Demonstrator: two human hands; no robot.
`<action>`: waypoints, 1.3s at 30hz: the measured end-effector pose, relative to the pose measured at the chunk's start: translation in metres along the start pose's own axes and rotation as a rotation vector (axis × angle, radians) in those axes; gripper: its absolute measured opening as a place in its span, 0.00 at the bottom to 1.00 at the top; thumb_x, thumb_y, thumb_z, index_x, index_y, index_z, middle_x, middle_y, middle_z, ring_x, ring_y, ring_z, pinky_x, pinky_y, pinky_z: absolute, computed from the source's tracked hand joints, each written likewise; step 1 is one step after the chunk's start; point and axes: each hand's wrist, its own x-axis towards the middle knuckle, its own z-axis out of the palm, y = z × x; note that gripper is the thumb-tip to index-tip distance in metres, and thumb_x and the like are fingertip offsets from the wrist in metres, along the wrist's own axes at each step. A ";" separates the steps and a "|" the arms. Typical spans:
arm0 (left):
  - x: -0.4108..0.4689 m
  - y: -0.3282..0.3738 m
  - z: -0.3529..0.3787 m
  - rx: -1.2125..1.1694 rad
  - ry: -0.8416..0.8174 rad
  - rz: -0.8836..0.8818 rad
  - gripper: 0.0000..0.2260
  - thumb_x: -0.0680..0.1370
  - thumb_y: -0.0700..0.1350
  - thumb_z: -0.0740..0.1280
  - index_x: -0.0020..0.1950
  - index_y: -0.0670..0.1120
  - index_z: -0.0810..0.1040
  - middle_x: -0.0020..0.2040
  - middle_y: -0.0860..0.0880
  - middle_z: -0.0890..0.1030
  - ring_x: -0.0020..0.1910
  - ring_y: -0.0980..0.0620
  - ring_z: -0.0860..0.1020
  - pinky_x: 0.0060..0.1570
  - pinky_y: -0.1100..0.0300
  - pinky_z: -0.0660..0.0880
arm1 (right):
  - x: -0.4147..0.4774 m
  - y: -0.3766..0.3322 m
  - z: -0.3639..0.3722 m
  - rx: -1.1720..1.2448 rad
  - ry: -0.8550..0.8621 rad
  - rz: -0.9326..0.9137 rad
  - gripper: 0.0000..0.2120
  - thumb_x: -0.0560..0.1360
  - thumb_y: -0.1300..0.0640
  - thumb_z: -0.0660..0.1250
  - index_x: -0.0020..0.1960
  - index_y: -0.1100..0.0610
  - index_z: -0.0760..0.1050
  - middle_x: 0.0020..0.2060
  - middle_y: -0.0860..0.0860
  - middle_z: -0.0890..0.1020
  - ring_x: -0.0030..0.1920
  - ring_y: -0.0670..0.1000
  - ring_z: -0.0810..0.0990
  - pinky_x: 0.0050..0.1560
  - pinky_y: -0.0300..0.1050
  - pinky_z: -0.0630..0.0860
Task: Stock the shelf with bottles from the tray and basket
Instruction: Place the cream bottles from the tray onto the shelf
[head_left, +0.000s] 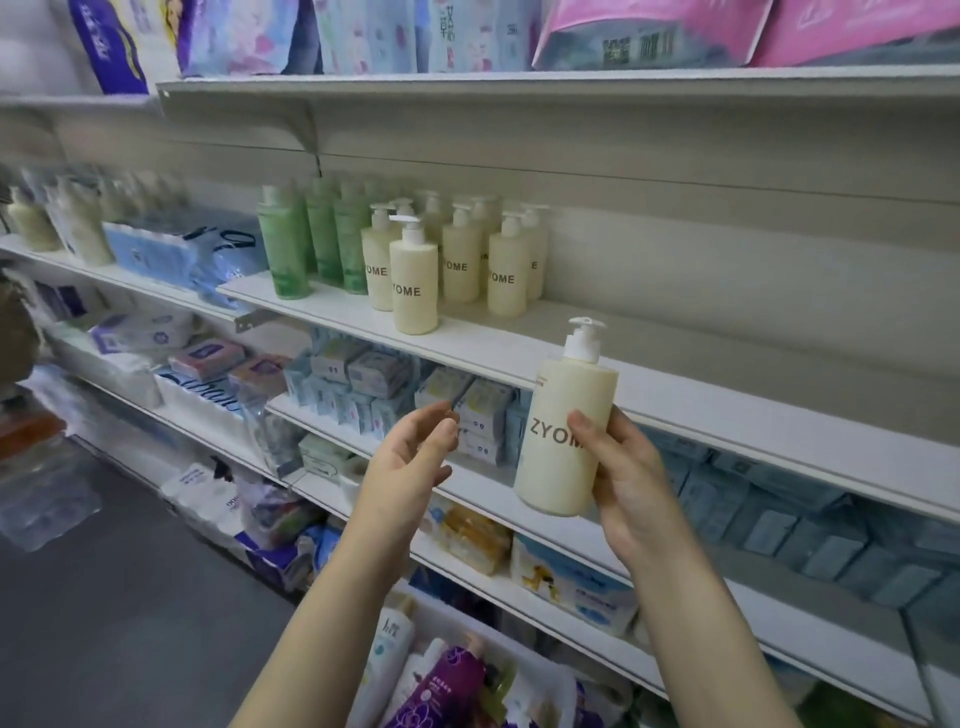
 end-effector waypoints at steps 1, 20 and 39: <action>0.009 0.000 0.000 -0.003 -0.009 0.005 0.11 0.80 0.50 0.65 0.61 0.57 0.76 0.59 0.57 0.81 0.58 0.57 0.78 0.56 0.57 0.75 | 0.005 -0.001 0.003 -0.004 0.002 -0.015 0.24 0.67 0.54 0.71 0.63 0.54 0.76 0.52 0.52 0.85 0.51 0.51 0.83 0.46 0.48 0.80; 0.223 0.015 -0.070 0.165 -0.087 0.184 0.31 0.79 0.49 0.67 0.78 0.53 0.56 0.74 0.53 0.62 0.69 0.57 0.64 0.67 0.57 0.63 | 0.156 0.020 0.113 -0.246 0.164 -0.221 0.25 0.76 0.56 0.70 0.71 0.48 0.69 0.59 0.46 0.81 0.54 0.44 0.82 0.48 0.42 0.80; 0.322 -0.019 -0.087 0.360 -0.384 0.182 0.28 0.77 0.52 0.69 0.74 0.55 0.61 0.66 0.57 0.74 0.64 0.53 0.73 0.65 0.50 0.71 | 0.225 0.043 0.116 -0.743 0.252 -0.193 0.33 0.75 0.49 0.70 0.75 0.44 0.59 0.68 0.46 0.66 0.63 0.47 0.70 0.63 0.45 0.68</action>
